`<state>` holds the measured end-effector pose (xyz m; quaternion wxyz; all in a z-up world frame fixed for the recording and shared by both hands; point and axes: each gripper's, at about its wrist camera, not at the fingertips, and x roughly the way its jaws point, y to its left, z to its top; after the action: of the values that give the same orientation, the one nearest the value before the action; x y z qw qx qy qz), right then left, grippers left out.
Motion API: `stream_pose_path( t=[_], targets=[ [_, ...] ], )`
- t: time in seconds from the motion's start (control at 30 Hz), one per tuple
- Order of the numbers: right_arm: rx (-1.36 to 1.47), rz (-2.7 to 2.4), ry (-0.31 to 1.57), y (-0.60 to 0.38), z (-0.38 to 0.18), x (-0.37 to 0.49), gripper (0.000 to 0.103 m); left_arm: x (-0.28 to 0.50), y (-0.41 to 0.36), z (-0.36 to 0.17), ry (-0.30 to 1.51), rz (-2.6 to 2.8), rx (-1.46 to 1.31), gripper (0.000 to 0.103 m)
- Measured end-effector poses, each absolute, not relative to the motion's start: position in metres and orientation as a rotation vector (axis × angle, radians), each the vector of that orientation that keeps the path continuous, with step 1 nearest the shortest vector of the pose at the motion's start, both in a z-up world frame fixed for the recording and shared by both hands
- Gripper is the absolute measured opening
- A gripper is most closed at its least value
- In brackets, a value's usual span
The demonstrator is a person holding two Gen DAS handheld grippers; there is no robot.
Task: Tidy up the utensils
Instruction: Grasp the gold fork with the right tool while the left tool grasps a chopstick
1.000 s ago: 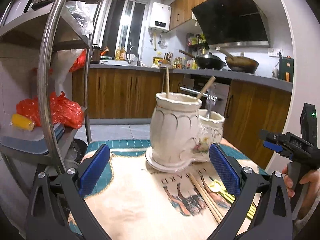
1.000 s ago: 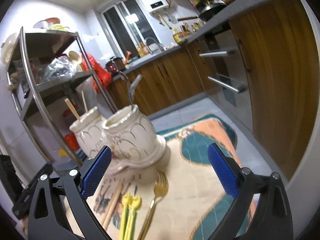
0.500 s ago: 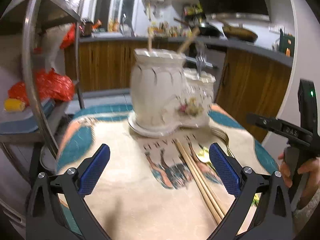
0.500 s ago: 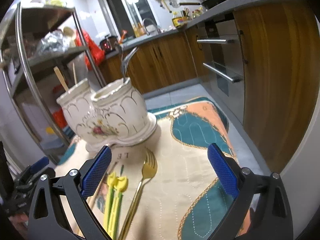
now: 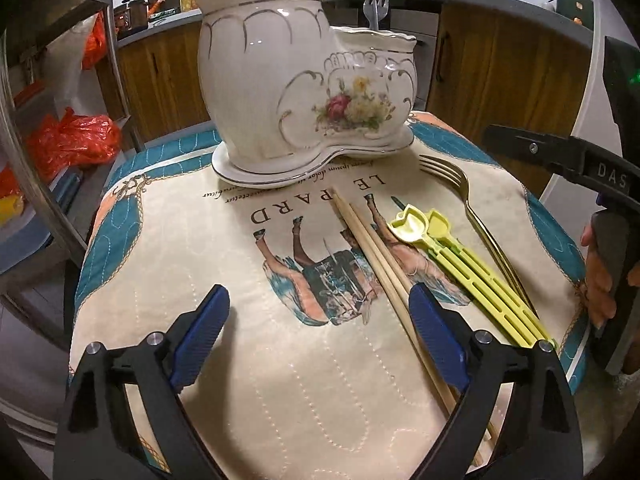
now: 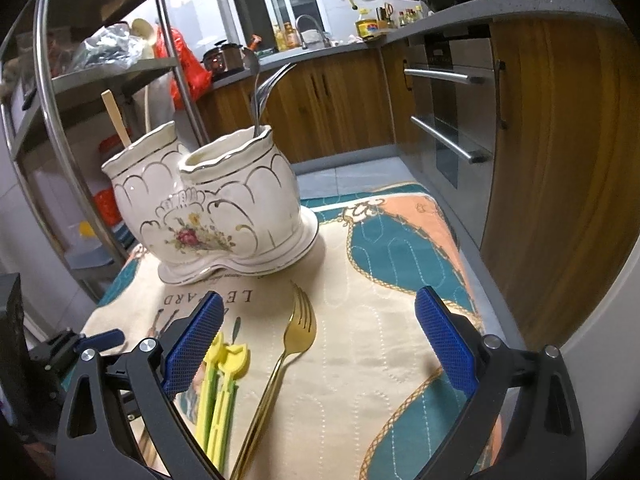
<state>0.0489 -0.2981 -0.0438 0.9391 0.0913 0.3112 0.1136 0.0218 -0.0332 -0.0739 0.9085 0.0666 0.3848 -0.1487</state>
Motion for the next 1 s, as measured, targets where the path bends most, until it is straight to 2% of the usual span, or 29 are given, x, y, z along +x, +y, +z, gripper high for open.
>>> stream_pose_path(
  t=[0.2, 0.4, 0.47, 0.5, 0.53, 0.6, 0.7, 0.73, 0.93, 1.0],
  targets=[
    [0.155, 0.225, 0.647, -0.292, -0.045, 0.049, 0.096, 0.02, -0.033, -0.073, 0.799, -0.323, 0.134, 0.08],
    [0.144, 0.218, 0.675, -0.29, -0.05, 0.052, 0.093, 0.014, -0.041, -0.071, 0.803, -0.359, 0.151, 0.065],
    [0.127, 0.222, 0.686, -0.287, -0.052, 0.052, 0.085, 0.012, -0.042, -0.071, 0.809, -0.394, 0.144, 0.048],
    [0.122, 0.223, 0.693, -0.286, -0.053, 0.053, 0.078, 0.012, -0.043, -0.071, 0.815, -0.408, 0.14, 0.044],
    [0.119, 0.226, 0.701, -0.285, -0.054, 0.054, 0.075, 0.011, -0.044, -0.071, 0.813, -0.407, 0.152, 0.033],
    [0.128, 0.246, 0.728, -0.283, -0.057, 0.057, 0.061, 0.01, -0.045, -0.071, 0.807, -0.39, 0.18, 0.019],
    [0.129, 0.258, 0.747, -0.28, -0.058, 0.061, 0.049, 0.013, -0.041, -0.069, 0.819, -0.411, 0.163, 0.012],
    [0.125, 0.262, 0.751, -0.279, -0.057, 0.063, 0.048, 0.014, -0.039, -0.069, 0.823, -0.414, 0.162, 0.009],
    [0.119, 0.282, 0.834, -0.271, -0.067, 0.081, 0.035, 0.021, -0.035, -0.068, 0.858, -0.45, 0.178, 0.008],
    [0.126, 0.287, 0.866, -0.27, -0.072, 0.085, 0.027, 0.024, -0.035, -0.068, 0.872, -0.454, 0.17, 0.008]
  ],
)
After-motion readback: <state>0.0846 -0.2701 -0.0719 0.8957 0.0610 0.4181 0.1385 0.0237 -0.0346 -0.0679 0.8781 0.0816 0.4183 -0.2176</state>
